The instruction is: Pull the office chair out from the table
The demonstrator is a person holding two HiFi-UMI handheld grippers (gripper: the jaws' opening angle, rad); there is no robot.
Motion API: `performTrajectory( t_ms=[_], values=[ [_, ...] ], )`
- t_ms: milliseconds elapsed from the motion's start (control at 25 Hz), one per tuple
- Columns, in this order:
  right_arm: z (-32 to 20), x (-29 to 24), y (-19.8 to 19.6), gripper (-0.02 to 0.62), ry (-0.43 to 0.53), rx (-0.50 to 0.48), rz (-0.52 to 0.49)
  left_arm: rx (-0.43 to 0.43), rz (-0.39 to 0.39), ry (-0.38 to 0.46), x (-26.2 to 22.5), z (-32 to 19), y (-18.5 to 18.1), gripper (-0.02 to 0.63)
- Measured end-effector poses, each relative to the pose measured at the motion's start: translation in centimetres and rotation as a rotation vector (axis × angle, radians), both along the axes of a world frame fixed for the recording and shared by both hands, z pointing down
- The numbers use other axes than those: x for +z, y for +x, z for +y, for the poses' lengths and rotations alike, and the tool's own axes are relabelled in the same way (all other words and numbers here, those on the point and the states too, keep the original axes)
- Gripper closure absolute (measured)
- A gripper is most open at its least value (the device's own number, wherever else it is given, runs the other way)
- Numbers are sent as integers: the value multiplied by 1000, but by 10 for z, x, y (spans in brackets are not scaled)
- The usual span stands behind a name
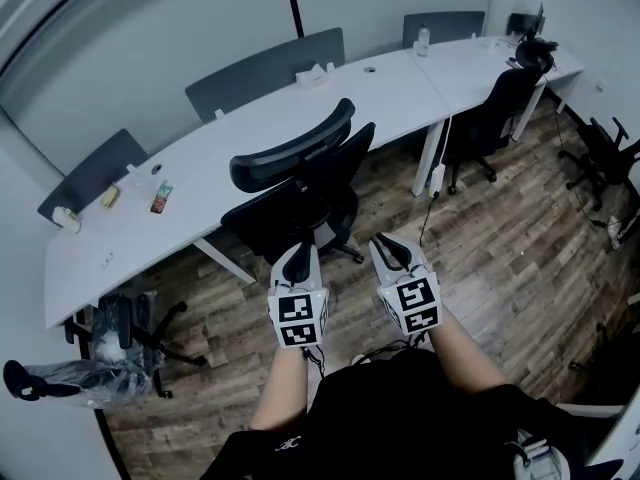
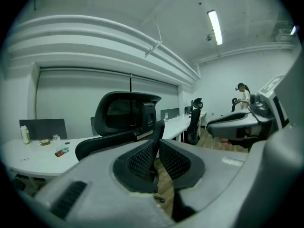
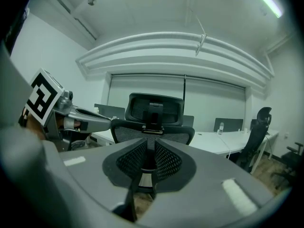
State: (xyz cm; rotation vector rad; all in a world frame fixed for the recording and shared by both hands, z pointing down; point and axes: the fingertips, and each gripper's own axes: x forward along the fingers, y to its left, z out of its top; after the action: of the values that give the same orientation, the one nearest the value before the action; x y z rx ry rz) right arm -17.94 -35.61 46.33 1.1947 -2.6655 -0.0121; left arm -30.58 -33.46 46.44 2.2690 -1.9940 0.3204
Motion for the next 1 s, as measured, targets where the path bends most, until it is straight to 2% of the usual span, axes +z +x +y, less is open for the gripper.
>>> performTrajectory(
  t_ms=[280, 480, 640, 720, 800, 1000],
  values=[
    [-39, 5, -11, 514, -7, -39, 6, -61, -88, -30, 6, -20, -35, 507],
    [-79, 6, -14, 505, 14, -60, 39, -163, -166, -50, 6, -35, -73, 488],
    [-116, 2, -16, 485, 46, -113, 80, -242, -224, -81, 9, -51, -102, 467],
    [-137, 2, -15, 470, 66, -145, 126, -266, -285, -108, 15, -60, -113, 446],
    [-160, 5, -12, 456, 92, -179, 195, -277, -379, -146, 17, -69, -122, 419],
    [-216, 14, -5, 429, 179, -302, 411, -211, -593, -247, 26, -93, -143, 407]
  ],
)
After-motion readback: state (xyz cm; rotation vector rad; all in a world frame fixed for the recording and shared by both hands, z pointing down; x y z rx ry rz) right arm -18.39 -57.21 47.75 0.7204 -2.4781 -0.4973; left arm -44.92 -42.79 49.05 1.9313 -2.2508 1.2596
